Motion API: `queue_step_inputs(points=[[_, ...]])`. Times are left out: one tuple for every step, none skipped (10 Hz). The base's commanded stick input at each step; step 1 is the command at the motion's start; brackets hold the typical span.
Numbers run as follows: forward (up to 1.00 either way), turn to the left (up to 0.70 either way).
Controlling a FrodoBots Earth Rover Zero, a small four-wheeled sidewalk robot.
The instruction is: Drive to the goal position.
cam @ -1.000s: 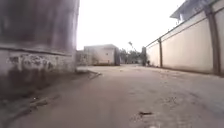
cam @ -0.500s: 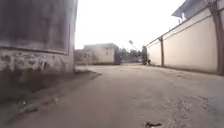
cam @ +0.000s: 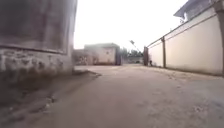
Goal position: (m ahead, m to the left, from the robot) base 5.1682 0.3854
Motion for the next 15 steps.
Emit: queue_step_inputs(points=[[0.5,0.0],[0.5,0.0],[0.5,0.0],[0.5,0.0],[0.5,0.0],[0.5,0.0],[0.5,0.0],[0.5,0.0],[0.5,0.0],[0.5,0.0],[0.5,0.0],[0.5,0.0],[0.5,0.0],[0.5,0.0],[0.5,0.0]])
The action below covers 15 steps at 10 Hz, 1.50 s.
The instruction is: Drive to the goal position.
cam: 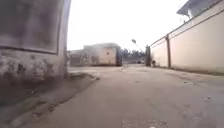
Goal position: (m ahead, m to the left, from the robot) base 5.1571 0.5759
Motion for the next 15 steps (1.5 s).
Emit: queue_step_inputs(points=[[0.5,0.0],[0.5,0.0],[0.5,0.0],[0.5,-0.3],[0.5,-0.5],[0.5,-0.48],[0.5,-0.35],[0.5,-0.17],[0.5,0.0],[0.5,0.0],[0.5,0.0],[0.5,0.0],[0.5,0.0],[0.5,0.0],[0.5,0.0]])
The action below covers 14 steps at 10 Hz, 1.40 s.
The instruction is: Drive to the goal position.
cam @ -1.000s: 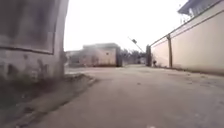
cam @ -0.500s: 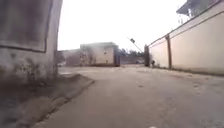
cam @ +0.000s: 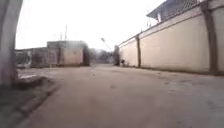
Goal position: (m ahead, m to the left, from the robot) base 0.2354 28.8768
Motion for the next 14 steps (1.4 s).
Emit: queue_step_inputs(points=[[0.5,0.0],[0.5,0.0],[0.5,0.0],[0.5,0.0],[0.5,0.0],[0.5,0.0],[0.5,0.0],[0.5,0.0],[0.5,0.0],[0.5,0.06],[0.5,0.5],[0.5,0.5],[0.5,0.4],[0.5,0.0]])
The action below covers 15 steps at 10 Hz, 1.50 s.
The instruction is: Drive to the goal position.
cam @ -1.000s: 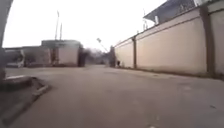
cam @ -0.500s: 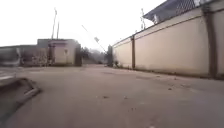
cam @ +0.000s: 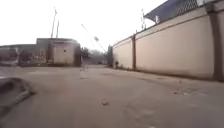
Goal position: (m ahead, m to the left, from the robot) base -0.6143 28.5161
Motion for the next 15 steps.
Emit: queue_step_inputs(points=[[0.5,0.0],[0.5,0.0],[0.5,0.0],[0.5,0.0],[0.5,0.0],[0.5,0.0],[0.5,0.0],[0.5,0.0],[0.5,0.0],[0.5,0.0],[0.5,0.5],[0.5,0.41],[0.5,0.0],[0.5,0.0],[0.5,0.0]])
